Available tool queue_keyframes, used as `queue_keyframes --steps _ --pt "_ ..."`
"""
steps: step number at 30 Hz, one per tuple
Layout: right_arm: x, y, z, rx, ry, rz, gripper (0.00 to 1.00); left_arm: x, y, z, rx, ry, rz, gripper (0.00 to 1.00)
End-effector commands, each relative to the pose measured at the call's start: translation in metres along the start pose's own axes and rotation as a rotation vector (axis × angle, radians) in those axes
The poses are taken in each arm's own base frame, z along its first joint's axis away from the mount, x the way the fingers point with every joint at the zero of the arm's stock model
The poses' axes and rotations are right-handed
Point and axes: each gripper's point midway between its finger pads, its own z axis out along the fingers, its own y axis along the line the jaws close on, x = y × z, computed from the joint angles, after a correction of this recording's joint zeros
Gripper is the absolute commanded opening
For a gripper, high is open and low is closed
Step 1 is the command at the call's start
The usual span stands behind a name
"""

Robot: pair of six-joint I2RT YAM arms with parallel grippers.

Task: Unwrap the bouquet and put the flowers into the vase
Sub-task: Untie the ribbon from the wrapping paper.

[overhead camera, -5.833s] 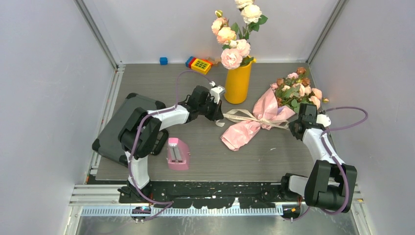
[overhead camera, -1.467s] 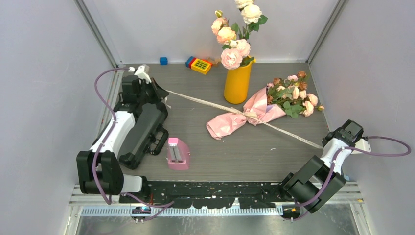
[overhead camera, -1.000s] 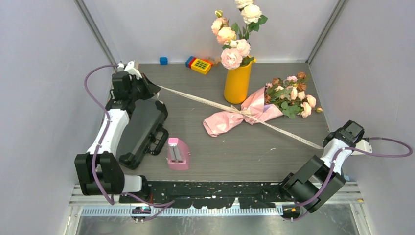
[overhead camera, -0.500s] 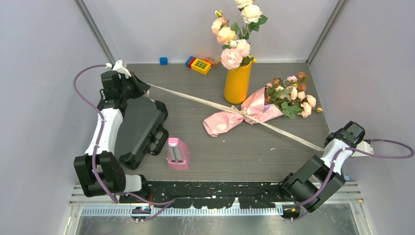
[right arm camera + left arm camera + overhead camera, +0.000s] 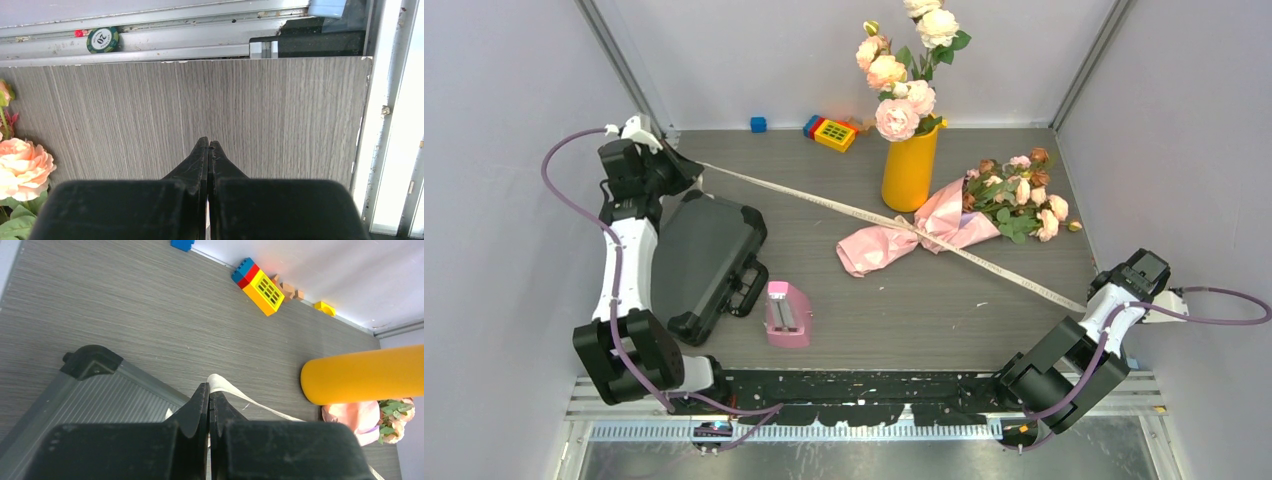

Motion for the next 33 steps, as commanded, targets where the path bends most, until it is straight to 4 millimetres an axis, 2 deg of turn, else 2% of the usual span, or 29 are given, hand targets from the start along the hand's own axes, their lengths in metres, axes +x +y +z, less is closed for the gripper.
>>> queue_keyframes --steps 1,24,33 --pt "-0.025 0.002 -0.009 0.01 -0.084 0.031 0.0 -0.027 0.004 -0.007 -0.004 -0.056 0.026 0.0" --pt "-0.061 -0.026 -0.037 0.134 -0.266 0.081 0.0 -0.062 0.031 -0.022 -0.027 -0.131 -0.03 0.0" --pt "-0.078 -0.038 -0.052 0.2 -0.349 0.113 0.0 -0.067 0.036 -0.025 -0.023 -0.146 -0.047 0.0"
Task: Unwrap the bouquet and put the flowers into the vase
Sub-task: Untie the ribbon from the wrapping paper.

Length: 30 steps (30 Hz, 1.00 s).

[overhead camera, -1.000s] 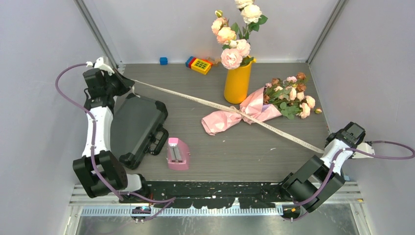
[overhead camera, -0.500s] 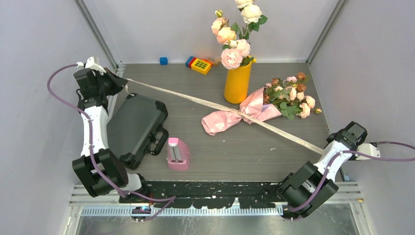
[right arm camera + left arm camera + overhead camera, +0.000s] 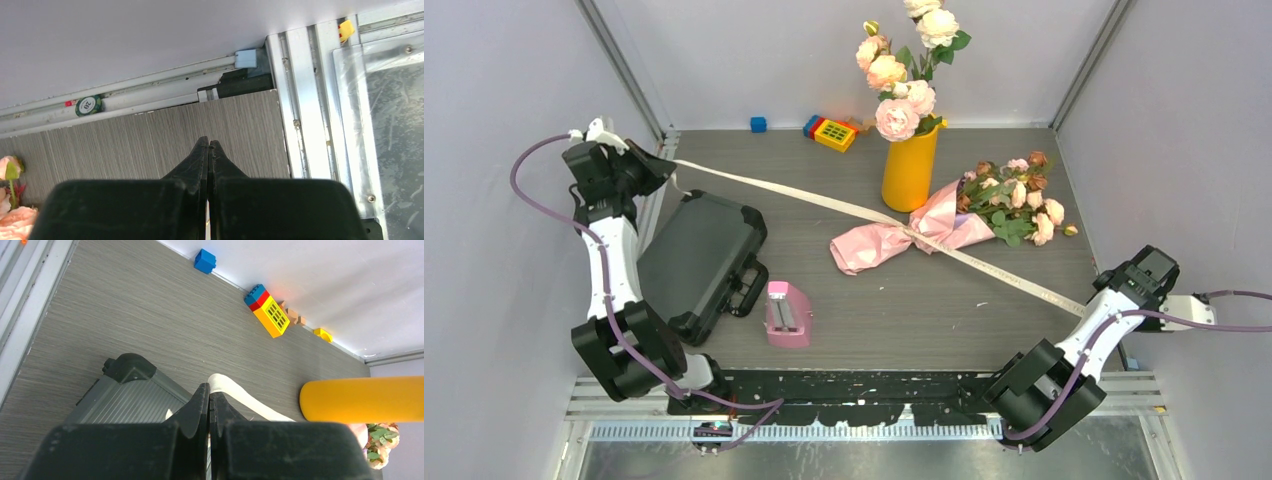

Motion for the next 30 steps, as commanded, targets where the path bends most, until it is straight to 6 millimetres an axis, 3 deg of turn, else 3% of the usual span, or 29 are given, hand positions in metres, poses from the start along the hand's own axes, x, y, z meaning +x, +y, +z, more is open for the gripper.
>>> queue_keyframes --steps 1,16,23,26,28,29,30 --pt "-0.037 -0.008 -0.012 0.056 -0.129 0.073 0.0 -0.033 -0.009 -0.006 0.031 -0.087 0.031 0.0" --pt "-0.077 -0.02 -0.031 0.136 -0.262 0.12 0.0 -0.04 0.003 -0.01 0.017 -0.105 0.012 0.0" --pt "-0.073 -0.019 -0.031 0.123 -0.245 0.109 0.0 -0.036 0.005 -0.009 0.024 -0.101 -0.005 0.01" --pt "-0.067 -0.004 -0.028 0.045 -0.206 0.08 0.03 -0.035 0.003 -0.009 0.029 -0.1 -0.018 0.25" --pt "-0.059 0.007 -0.027 -0.015 -0.158 0.064 0.21 -0.034 0.002 -0.009 0.032 -0.098 -0.026 0.46" --pt "-0.052 0.015 -0.027 -0.057 -0.123 0.052 0.35 -0.033 0.001 -0.01 0.034 -0.097 -0.028 0.54" --pt "-0.048 0.018 -0.026 -0.075 -0.108 0.048 0.43 -0.032 0.001 -0.01 0.037 -0.094 -0.03 0.6"
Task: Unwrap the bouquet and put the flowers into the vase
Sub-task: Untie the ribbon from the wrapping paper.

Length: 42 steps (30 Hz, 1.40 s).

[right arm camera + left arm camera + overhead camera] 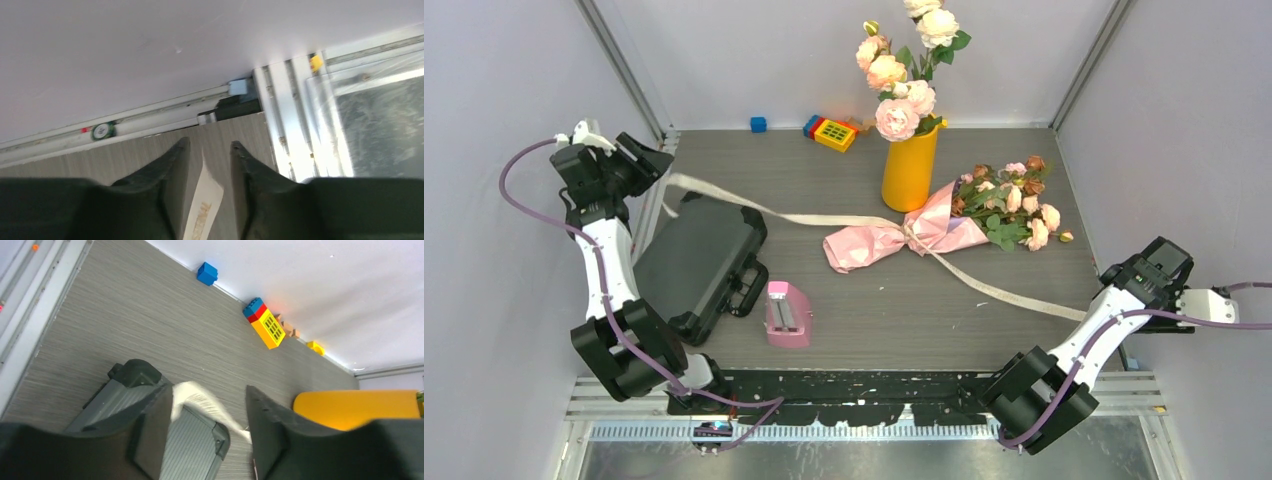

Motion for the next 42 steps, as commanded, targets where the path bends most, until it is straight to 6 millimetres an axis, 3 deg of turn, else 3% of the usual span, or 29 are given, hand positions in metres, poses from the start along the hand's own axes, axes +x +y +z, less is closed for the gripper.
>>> queue_keyframes --steps 1,3,7,14,18,23,28,33,34,39,42 --pt "0.005 0.033 -0.008 -0.174 0.064 0.017 0.57 -0.016 -0.012 -0.003 0.042 -0.052 0.022 0.64" --pt "0.016 0.041 -0.009 -0.225 0.11 0.004 0.66 -0.009 -0.015 -0.002 0.043 -0.026 0.024 0.7" --pt "0.034 0.054 -0.015 -0.314 0.18 -0.031 0.73 0.013 -0.034 0.007 0.055 0.052 0.069 0.73" --pt "0.049 0.076 -0.041 -0.475 0.218 -0.156 0.78 0.071 -0.103 0.019 0.184 0.184 0.163 0.74" --pt "0.072 0.1 -0.071 -0.6 0.246 -0.257 0.78 0.122 -0.155 0.018 0.291 0.282 0.234 0.74" --pt "0.116 0.132 -0.126 -0.798 0.335 -0.373 0.77 0.188 -0.218 0.01 0.458 0.403 0.31 0.74" --pt "0.169 0.15 -0.184 -0.979 0.484 -0.469 0.77 0.239 -0.259 0.005 0.573 0.499 0.382 0.75" --pt "0.216 0.152 -0.231 -1.075 0.546 -0.592 0.71 0.284 -0.278 0.013 0.64 0.58 0.415 0.75" --pt "0.227 0.149 -0.248 -1.116 0.56 -0.629 0.71 0.293 -0.279 0.016 0.643 0.599 0.418 0.75" --pt "0.27 0.145 -0.285 -1.171 0.587 -0.736 0.68 0.334 -0.276 0.032 0.626 0.683 0.439 0.75" --pt "0.287 0.149 -0.311 -1.221 0.6 -0.776 0.64 0.348 -0.266 0.048 0.559 0.692 0.473 0.74"
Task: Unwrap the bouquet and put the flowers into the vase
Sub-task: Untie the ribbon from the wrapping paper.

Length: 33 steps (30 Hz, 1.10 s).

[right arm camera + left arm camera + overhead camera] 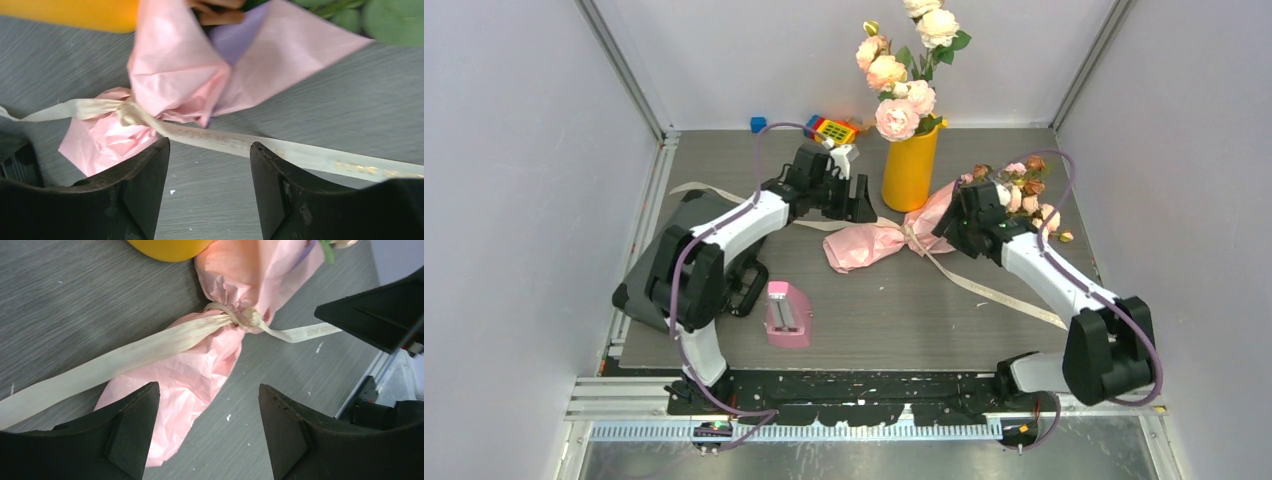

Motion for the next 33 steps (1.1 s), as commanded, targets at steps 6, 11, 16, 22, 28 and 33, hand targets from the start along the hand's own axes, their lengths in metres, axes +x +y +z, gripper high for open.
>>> queue_keyframes --steps 6,11,16,22,28,33 --pt "-0.017 0.083 0.025 -0.1 -0.012 -0.075 0.53 -0.017 0.017 0.031 -0.063 -0.041 0.077 0.72" --pt "-0.012 0.101 0.035 -0.09 0.017 -0.136 0.5 -0.007 0.024 0.045 -0.048 -0.01 0.071 0.68" --pt "0.001 0.108 0.042 -0.076 0.043 -0.175 0.47 0.006 0.029 0.055 -0.035 0.024 0.071 0.65" --pt "0.017 0.106 0.045 -0.033 0.052 -0.22 0.43 0.021 0.03 0.062 -0.03 0.05 0.074 0.6" --pt "0.025 0.087 0.04 0.069 0.011 -0.273 0.38 0.056 0.025 0.063 -0.037 0.099 0.034 0.56" --pt "0.035 0.068 0.035 0.105 0.007 -0.28 0.32 0.081 0.013 0.06 -0.021 0.125 -0.001 0.54"
